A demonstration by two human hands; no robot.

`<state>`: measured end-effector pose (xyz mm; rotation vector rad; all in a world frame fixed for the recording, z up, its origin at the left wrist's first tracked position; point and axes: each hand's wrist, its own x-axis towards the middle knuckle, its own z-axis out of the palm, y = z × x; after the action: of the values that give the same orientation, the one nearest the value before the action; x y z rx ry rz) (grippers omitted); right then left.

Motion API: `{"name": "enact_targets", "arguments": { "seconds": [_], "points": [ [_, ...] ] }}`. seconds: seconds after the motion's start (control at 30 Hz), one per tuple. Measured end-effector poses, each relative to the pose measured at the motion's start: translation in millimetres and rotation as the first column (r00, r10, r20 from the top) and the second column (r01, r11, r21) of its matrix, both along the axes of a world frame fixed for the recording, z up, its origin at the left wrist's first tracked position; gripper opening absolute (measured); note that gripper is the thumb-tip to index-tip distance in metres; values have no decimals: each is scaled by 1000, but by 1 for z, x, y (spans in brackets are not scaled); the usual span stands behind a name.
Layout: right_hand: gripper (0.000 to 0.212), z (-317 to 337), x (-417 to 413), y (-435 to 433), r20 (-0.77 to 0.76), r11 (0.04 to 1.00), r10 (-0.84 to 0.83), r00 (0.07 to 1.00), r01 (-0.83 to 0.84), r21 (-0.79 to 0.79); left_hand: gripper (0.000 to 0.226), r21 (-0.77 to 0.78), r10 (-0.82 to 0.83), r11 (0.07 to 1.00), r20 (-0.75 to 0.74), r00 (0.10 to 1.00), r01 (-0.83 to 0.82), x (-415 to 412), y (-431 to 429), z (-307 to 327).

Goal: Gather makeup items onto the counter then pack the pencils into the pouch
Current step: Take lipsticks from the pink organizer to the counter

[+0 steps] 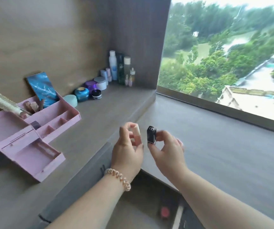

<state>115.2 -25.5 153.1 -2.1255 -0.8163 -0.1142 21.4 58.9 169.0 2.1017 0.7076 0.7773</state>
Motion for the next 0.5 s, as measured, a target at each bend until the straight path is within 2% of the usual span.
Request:
{"name": "enact_targets", "arguments": {
  "seconds": [0.17,0.23,0.37,0.5],
  "points": [
    [15,-4,45,-123,1,988,-147,989,147,45,59,-11,-179,984,-45,983,178,63,-103,3],
    [18,-11,70,-192,-4,975,-210,978,210,70,57,-14,-260,966,-80,962,260,97,-170,-5],
    [20,-32,128,-328,-7,948,-319,948,319,8,63,-106,-385,921,-103,917,375,169,-302,-29],
    [19,-61,180,-450,-15,892,-447,894,445,-78,27,-167,-513,855,-148,845,490,235,-416,-58]
  ]
}}
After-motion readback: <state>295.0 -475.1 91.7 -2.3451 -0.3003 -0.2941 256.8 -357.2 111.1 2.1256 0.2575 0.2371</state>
